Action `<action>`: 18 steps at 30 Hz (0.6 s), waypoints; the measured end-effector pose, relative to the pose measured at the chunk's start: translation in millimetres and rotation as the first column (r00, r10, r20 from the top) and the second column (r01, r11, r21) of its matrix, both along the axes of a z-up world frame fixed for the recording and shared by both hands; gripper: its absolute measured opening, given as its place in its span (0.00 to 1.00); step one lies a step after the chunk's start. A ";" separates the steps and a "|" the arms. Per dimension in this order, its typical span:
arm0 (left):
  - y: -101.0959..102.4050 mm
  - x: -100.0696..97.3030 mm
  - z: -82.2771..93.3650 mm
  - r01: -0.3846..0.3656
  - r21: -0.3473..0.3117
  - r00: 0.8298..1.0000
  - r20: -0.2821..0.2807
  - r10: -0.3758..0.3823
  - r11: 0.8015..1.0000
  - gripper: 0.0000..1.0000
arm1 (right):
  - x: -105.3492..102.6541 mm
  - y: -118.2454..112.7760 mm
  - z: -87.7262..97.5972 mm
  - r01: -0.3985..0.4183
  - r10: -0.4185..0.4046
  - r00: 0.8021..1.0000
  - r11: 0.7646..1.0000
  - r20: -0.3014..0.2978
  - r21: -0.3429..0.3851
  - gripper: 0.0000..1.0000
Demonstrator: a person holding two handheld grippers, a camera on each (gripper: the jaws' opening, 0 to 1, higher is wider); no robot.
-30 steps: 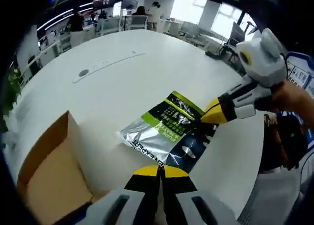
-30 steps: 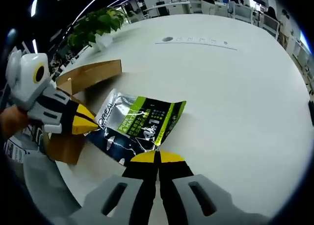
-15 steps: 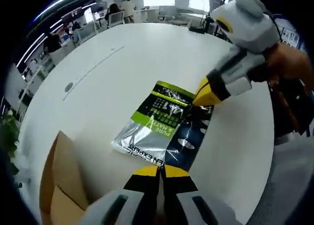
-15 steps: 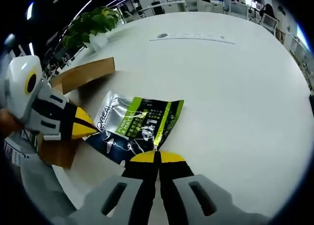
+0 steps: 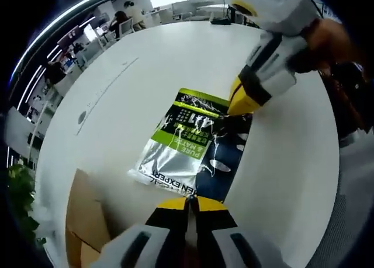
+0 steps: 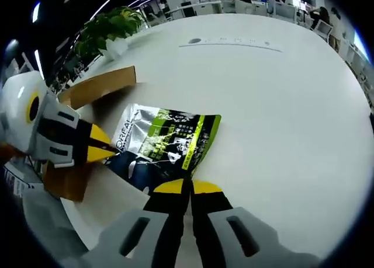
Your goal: Operate the shoe box by opening the lid, removing the specified soft item, and placing it in the target area until the item is outside and the box remains undamaged.
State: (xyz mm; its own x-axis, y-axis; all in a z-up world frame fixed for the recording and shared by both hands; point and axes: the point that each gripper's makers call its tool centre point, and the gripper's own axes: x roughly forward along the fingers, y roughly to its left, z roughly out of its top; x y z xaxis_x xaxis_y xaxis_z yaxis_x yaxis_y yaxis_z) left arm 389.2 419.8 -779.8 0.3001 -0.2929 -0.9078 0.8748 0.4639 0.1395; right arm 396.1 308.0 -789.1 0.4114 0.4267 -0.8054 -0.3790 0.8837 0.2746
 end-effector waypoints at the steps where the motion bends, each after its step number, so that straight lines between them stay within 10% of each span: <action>1: 0.3 0.1 0.0 0.009 0.008 1.000 0.006 -0.009 1.000 0.04 | 0.0 -0.3 0.1 0.001 -0.001 1.000 1.000 0.001 -0.001 0.02; 18: 3.1 -0.9 18.8 0.032 0.015 0.997 0.074 -0.033 0.999 0.09 | -2.7 -11.8 5.0 0.010 -0.009 1.000 1.000 0.017 -0.029 0.06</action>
State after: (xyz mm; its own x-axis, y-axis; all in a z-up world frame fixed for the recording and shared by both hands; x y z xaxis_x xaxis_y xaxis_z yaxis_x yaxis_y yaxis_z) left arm 388.3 422.9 -761.0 0.3574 -0.2915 -0.8873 0.8763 0.4332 0.2107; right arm 393.4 296.2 -784.2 0.4286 0.3990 -0.8106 -0.3750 0.8948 0.2422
